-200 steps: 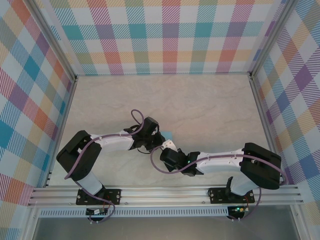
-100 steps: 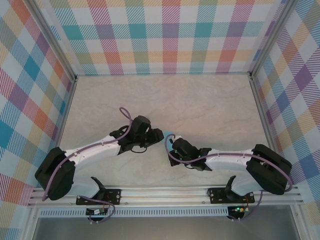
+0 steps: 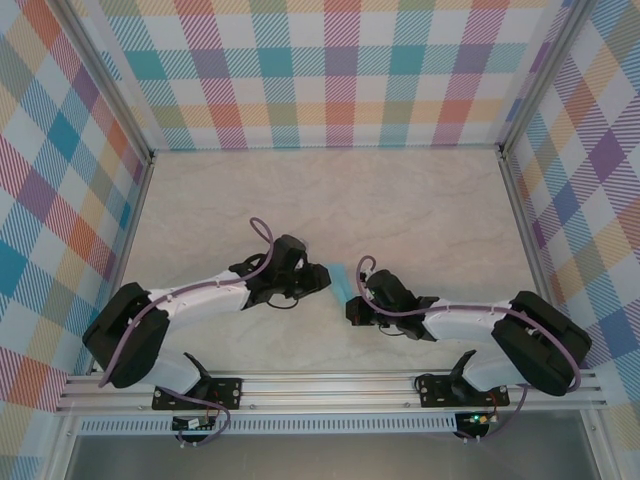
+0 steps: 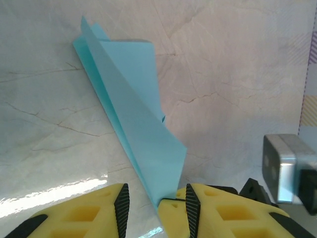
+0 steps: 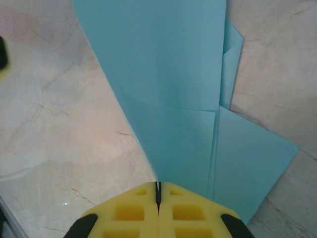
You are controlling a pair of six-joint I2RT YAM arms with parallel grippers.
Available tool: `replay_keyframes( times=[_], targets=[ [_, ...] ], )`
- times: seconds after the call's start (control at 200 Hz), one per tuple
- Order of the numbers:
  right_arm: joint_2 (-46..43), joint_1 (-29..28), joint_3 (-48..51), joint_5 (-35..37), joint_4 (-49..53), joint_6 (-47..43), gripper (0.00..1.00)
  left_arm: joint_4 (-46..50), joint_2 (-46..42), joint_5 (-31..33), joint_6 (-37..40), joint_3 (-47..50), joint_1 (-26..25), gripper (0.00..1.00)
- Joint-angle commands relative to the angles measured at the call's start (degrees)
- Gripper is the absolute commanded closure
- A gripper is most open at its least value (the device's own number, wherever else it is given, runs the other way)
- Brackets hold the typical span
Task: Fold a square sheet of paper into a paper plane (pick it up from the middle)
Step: Fold the wing for the fifth time at the center of the table.
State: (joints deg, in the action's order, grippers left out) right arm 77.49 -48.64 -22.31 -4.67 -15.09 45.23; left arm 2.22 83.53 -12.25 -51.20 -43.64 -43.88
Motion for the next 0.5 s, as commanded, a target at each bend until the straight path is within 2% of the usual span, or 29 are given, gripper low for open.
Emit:
replay_keyframes(
  times=[0.0,0.495],
  targets=[
    [-1.36,1.45,1.91,-3.96,-4.62,4.65,0.95,-3.63,2.67,-3.75,1.32,-1.09,-0.65,0.63],
    [1.52,6.66,1.56,-11.69,-3.92,7.85,0.93,-9.03,12.54,-7.85,2.28,-6.49,-2.46,0.63]
  ],
)
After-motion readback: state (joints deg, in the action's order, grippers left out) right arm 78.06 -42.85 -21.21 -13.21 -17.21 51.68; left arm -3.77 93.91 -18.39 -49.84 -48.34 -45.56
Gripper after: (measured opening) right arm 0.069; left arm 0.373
